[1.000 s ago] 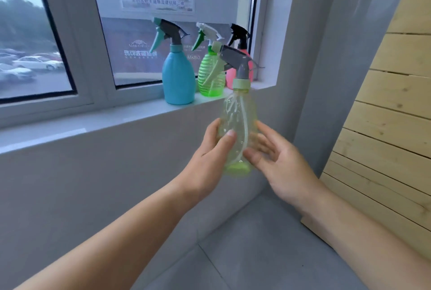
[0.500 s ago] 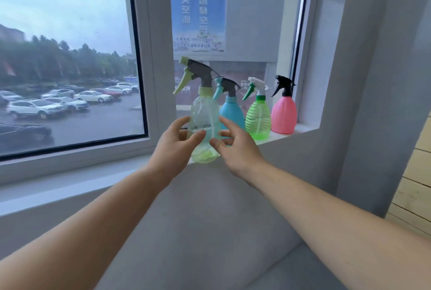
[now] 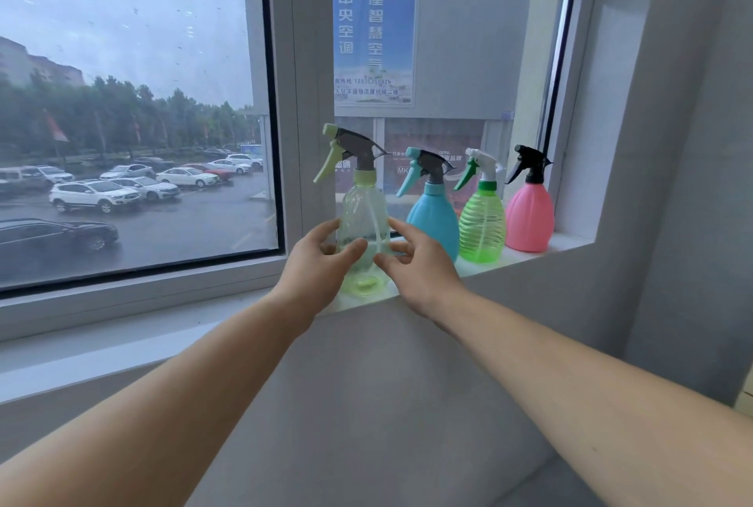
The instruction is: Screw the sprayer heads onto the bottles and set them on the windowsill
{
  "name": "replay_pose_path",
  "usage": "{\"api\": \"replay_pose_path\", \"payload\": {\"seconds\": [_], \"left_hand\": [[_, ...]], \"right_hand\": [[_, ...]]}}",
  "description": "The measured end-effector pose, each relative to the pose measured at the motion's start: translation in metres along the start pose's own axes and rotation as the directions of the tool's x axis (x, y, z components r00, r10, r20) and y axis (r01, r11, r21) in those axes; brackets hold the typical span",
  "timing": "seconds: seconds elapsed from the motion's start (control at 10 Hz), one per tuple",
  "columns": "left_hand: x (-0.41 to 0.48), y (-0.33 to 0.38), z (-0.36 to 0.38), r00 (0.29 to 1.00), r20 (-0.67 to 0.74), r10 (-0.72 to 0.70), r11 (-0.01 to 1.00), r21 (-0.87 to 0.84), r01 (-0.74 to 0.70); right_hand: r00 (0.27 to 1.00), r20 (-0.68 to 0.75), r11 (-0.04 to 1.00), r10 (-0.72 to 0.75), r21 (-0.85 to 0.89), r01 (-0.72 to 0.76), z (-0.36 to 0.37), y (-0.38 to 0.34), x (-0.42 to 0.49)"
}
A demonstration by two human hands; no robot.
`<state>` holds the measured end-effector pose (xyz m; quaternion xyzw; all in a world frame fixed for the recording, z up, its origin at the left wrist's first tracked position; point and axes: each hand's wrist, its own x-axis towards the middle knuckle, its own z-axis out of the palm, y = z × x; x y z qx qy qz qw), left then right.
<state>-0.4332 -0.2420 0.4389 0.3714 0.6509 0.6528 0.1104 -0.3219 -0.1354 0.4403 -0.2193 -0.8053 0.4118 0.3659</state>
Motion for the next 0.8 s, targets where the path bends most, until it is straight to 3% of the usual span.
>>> {"api": "replay_pose_path", "payload": {"seconds": [0.2, 0.4, 0.5, 0.6, 0.7, 0.8], "left_hand": [[0.004, -0.004, 0.002, 1.000, -0.028, 0.004, 1.000, 0.009, -0.004], [0.001, -0.004, -0.001, 0.997, -0.071, 0.032, 0.983, 0.180, -0.019], [-0.014, 0.002, 0.000, 0.976, -0.166, 0.140, 0.948, 0.306, -0.084], [-0.045, 0.009, 0.020, 0.918, -0.213, 0.334, 0.892, 0.385, -0.235], [-0.072, 0.007, 0.055, 0.921, -0.070, 0.384, 0.885, 0.311, -0.346], [-0.094, -0.014, 0.107, 0.940, 0.194, 0.281, 0.910, 0.257, -0.325]], "right_hand": [[1.000, 0.005, 1.000, 0.006, -0.003, -0.006, 0.005, 0.004, 0.004], [1.000, -0.012, 0.997, -0.005, -0.076, 0.004, -0.003, -0.001, -0.005], [1.000, -0.021, 0.995, -0.018, -0.100, 0.016, -0.021, -0.002, -0.024], [0.997, -0.078, 0.998, -0.014, -0.062, 0.009, -0.051, 0.011, -0.049], [0.987, -0.156, 0.999, 0.029, -0.013, -0.032, -0.087, 0.036, -0.074], [0.960, -0.268, 0.997, 0.080, 0.042, -0.071, -0.134, 0.068, -0.105]]}}
